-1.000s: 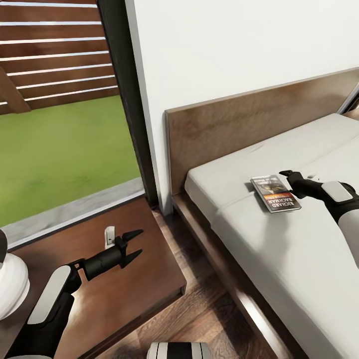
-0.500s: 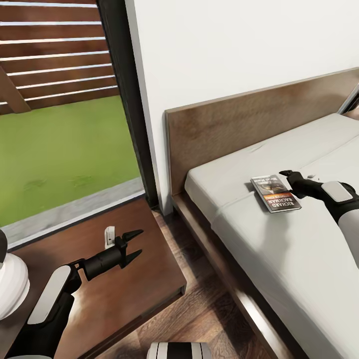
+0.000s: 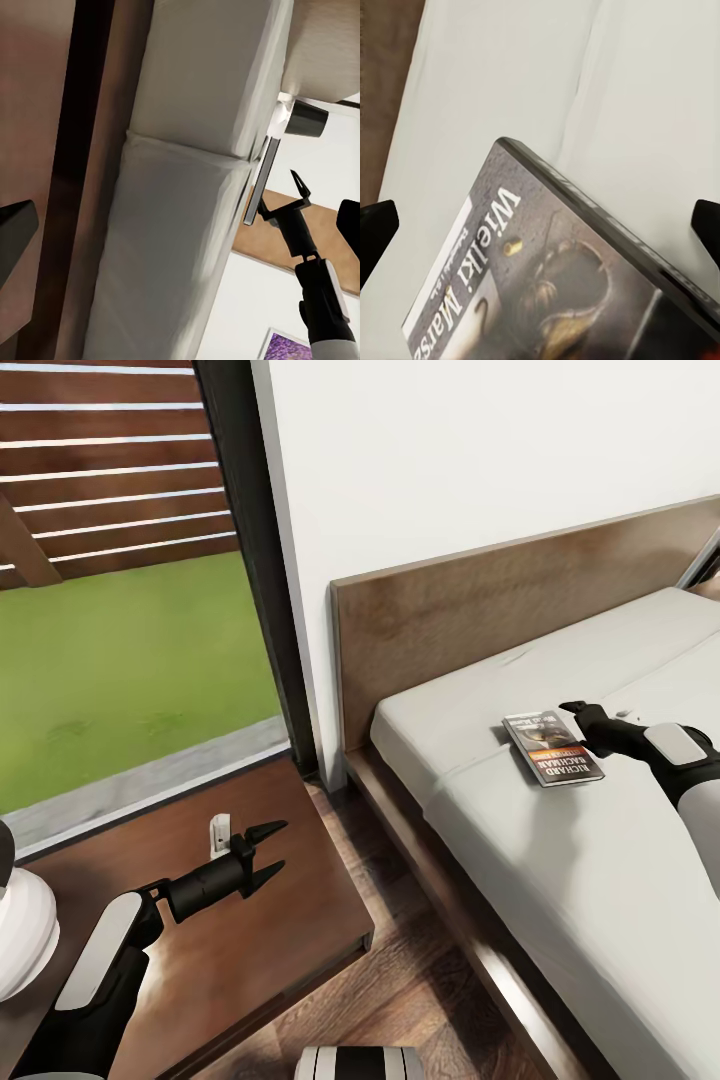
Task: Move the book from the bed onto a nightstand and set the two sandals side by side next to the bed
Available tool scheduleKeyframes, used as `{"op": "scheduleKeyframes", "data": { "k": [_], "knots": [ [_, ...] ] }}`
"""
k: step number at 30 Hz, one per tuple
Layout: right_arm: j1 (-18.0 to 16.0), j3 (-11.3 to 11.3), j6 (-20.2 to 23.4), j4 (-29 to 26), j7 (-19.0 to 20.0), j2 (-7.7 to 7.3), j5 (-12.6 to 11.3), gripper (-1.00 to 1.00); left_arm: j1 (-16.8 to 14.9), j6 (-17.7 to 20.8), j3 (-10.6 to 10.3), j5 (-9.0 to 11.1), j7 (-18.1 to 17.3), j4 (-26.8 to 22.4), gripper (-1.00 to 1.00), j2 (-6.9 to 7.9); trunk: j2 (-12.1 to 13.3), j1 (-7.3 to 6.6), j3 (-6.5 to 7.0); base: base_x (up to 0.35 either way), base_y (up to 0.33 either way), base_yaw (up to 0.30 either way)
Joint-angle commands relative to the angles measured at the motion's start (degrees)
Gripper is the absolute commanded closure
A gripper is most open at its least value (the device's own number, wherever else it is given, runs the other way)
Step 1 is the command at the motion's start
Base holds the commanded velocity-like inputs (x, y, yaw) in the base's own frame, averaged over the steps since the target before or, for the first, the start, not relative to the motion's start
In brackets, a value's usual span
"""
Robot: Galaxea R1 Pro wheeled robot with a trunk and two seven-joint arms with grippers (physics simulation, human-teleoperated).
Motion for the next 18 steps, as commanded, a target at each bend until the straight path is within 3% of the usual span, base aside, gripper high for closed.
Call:
{"op": "scheduleKeyframes", "data": {
  "k": [1, 18],
  "knots": [
    [0.00, -0.09, 0.38, 0.05, 0.10, 0.01, -0.03, -1.00, -0.03, 0.22, 0.06, 0.60, 0.58, -0.03, -1.00, -0.01, -0.01, 0.00, -0.05, 0.000, 0.000, 0.000],
    [0.00, -0.19, 0.57, -3.38, 0.87, 0.12, 0.06, -1.00, -0.03, 0.22, 0.06, 0.60, 0.53, -0.05, -1.00, 0.02, -0.01, 0.00, -0.05, 0.000, 0.000, 0.000]
  ]
}}
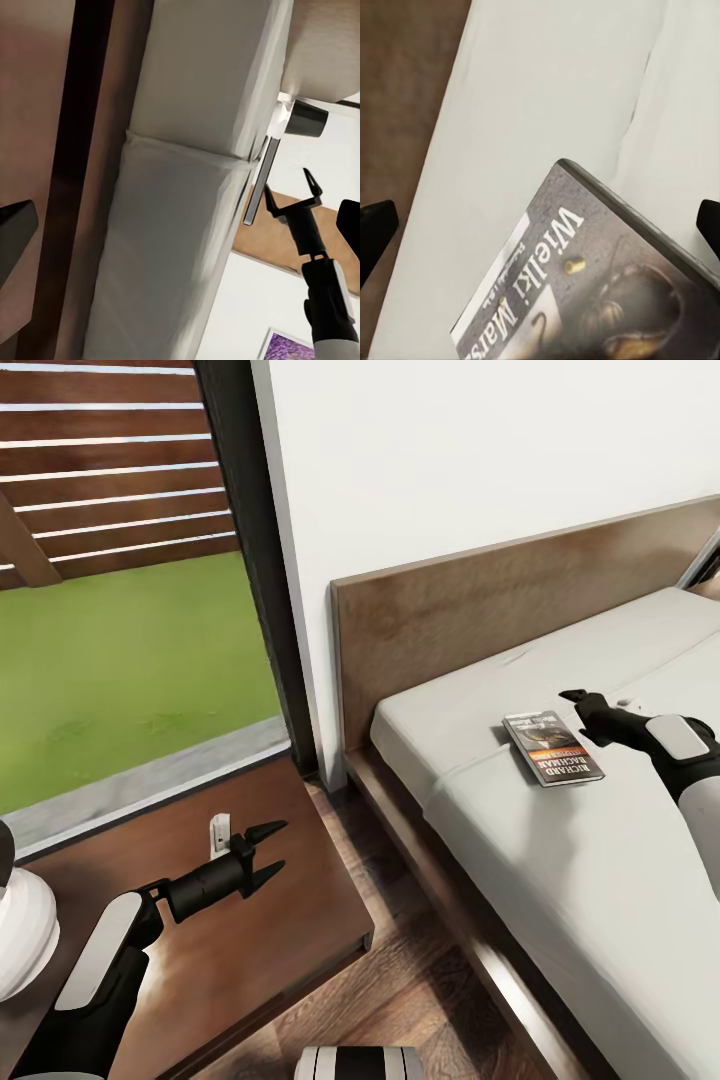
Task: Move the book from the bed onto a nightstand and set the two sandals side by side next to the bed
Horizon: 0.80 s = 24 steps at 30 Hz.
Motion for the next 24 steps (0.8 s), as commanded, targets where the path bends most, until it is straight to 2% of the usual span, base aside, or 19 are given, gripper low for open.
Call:
{"op": "scheduleKeyframes", "data": {
  "k": [1, 15, 24],
  "knots": [
    [-0.03, -0.20, 0.28, -0.04, 0.21, 0.01, 0.12, -1.00, -0.03, 0.22, 0.06, 0.60, 0.58, -0.05, -1.00, -0.01, -0.02, -0.01, -0.04, 0.000, 0.000, 0.000],
    [-0.03, -0.25, 0.22, -0.21, 0.89, 1.09, 0.14, -1.00, -0.03, 0.22, 0.06, 0.60, 0.55, -0.11, -1.00, 0.05, -0.02, -0.01, -0.04, 0.000, 0.000, 0.000],
    [-0.03, -0.25, 0.11, -0.18, 0.79, 1.20, 0.20, -1.00, 0.02, 0.24, 0.10, 0.60, 0.55, -0.11, -1.00, 0.05, -0.02, -0.01, -0.04, 0.000, 0.000, 0.000]
  ]
}}
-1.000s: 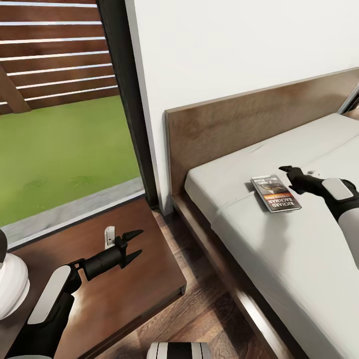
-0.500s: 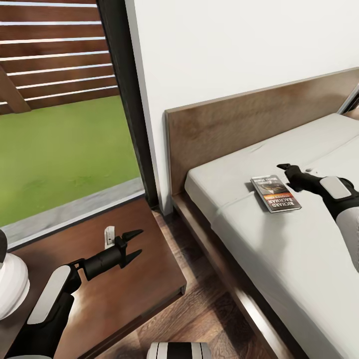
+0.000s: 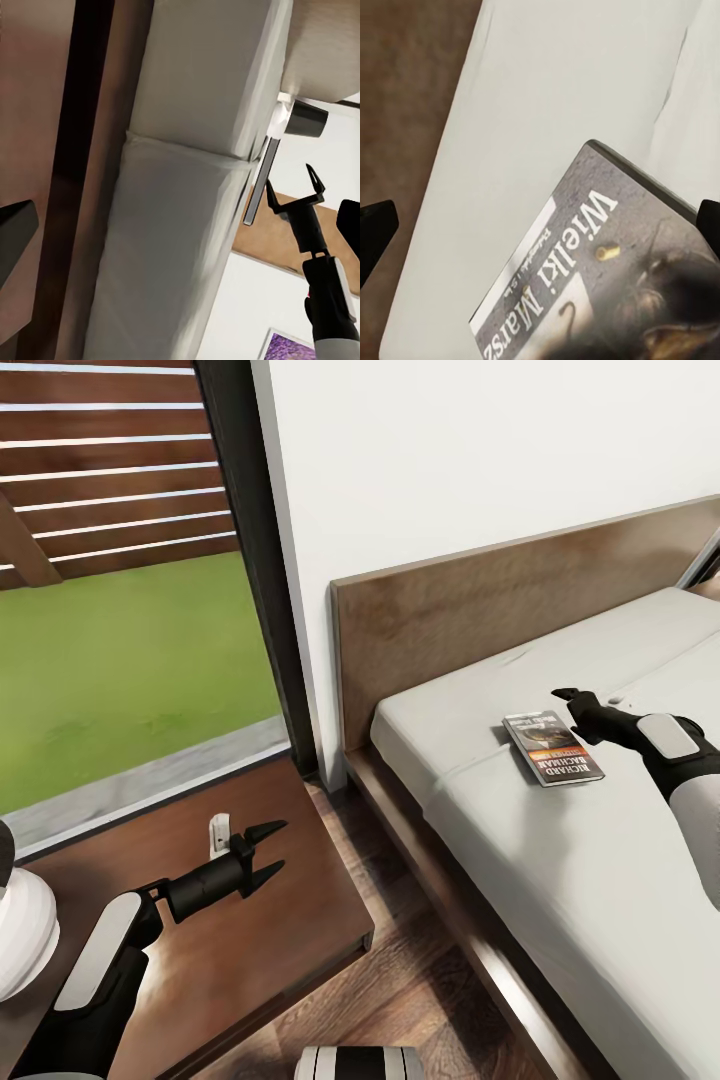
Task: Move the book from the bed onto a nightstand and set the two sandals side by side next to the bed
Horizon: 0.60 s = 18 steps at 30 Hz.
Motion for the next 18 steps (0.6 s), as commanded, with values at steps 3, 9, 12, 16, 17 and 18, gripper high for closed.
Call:
{"op": "scheduleKeyframes", "data": {
  "k": [3, 9, 12, 16, 17, 18],
  "knots": [
    [-0.03, -0.19, 0.24, 0.02, 0.14, 0.01, 0.10, -1.00, -0.01, 0.21, 0.08, 0.61, 0.58, -0.04, -1.00, -0.01, -0.02, -0.01, -0.04, 0.000, 0.000, 0.000],
    [-0.03, -0.21, 0.19, 0.03, 0.12, 0.01, 0.11, -1.00, 0.01, 0.21, 0.10, 0.61, 0.58, -0.07, -1.00, -0.01, -0.02, -0.01, -0.04, 0.000, 0.000, 0.000],
    [-0.03, -0.25, 0.13, 0.03, 0.09, 0.01, 0.11, -1.00, 0.01, 0.24, 0.10, 0.61, 0.58, -0.10, -1.00, -0.01, -0.02, -0.01, -0.04, 0.000, 0.000, 0.000],
    [-0.03, -0.21, 0.08, 0.03, 0.03, 0.01, 0.12, -1.00, 0.01, 0.27, 0.10, 0.61, 0.58, -0.12, -1.00, 0.01, -0.02, -0.01, -0.04, 0.000, 0.000, 0.000],
    [-0.03, -0.21, 0.06, 0.03, 0.02, 0.02, 0.12, -1.00, 0.03, 0.27, 0.11, 0.61, 0.58, -0.12, -1.00, 0.01, -0.02, -0.01, -0.04, 0.000, 0.000, 0.000],
    [-0.03, -0.21, 0.06, 0.03, 0.01, 0.02, 0.12, -1.00, 0.04, 0.27, 0.11, 0.61, 0.58, -0.12, -1.00, 0.00, -0.02, -0.01, -0.04, 0.000, 0.000, 0.000]
  ]
}}
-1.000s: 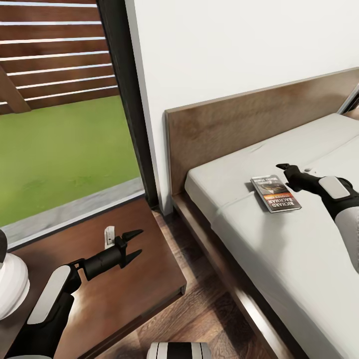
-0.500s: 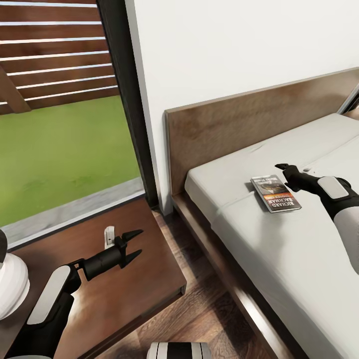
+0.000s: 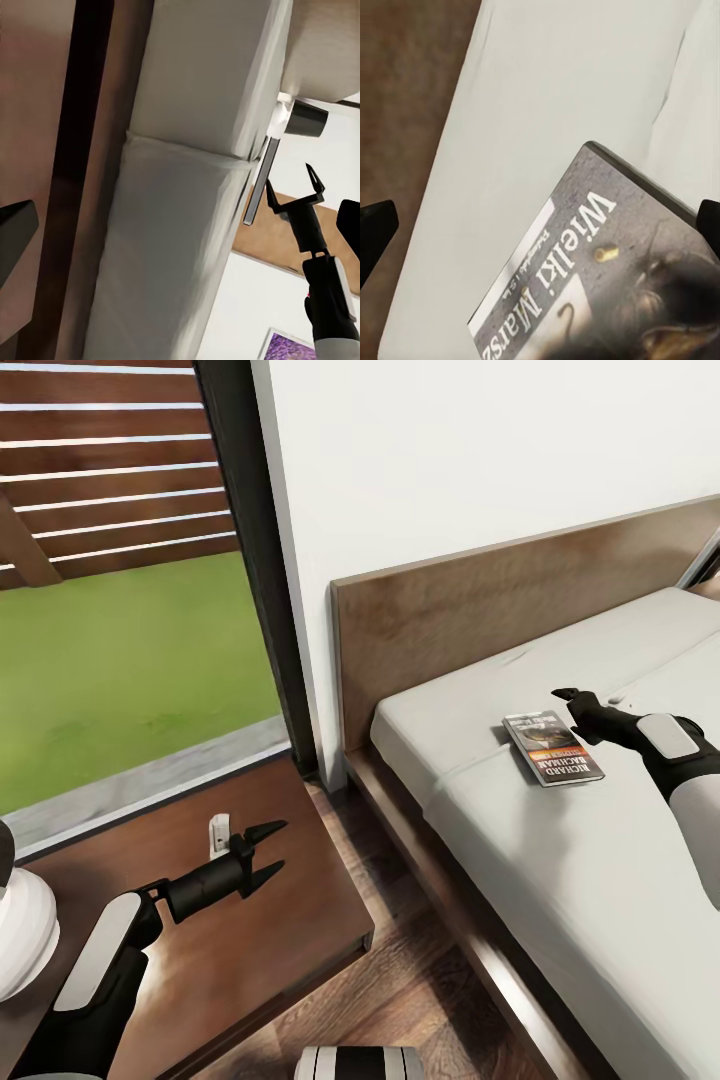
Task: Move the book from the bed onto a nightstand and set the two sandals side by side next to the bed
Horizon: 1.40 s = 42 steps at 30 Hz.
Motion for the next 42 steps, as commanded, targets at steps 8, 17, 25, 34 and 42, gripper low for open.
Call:
{"op": "scheduleKeyframes", "data": {
  "k": [8, 17, 25, 34, 42],
  "knots": [
    [-0.03, -0.06, 0.20, 0.01, 0.01, 0.00, 0.09, -1.00, -0.02, 0.20, 0.06, 0.61, 0.58, -0.05, -1.00, -0.02, -0.02, -0.01, -0.04, 0.000, 0.000, 0.000],
    [-0.03, 1.63, 0.22, 0.01, -0.14, -0.08, 0.00, -1.00, -0.04, 0.20, 0.06, 0.61, 0.58, -0.03, -1.00, -0.01, -0.02, -0.01, -0.04, 0.000, 0.000, 0.000],
    [-0.03, 2.31, 0.19, 0.01, -0.16, -0.09, -0.09, -1.00, -0.03, 0.20, 0.06, 0.61, 0.58, 0.00, -1.00, 0.04, -0.02, -0.01, -0.04, 0.000, 0.000, 0.000],
    [-0.03, 2.44, 0.10, 0.16, -0.23, -0.09, -0.09, -1.00, -0.03, 0.23, 0.06, 0.61, 0.58, -0.03, -1.00, 0.06, -0.02, -0.01, -0.04, 0.000, 0.000, 0.000],
    [-0.03, 2.45, 0.15, 0.18, -0.25, -0.09, -0.09, -1.00, 0.00, 0.22, 0.06, 0.61, 0.58, -0.04, -1.00, 0.07, -0.02, -0.01, -0.04, 0.000, 0.000, 0.000]
  ]
}}
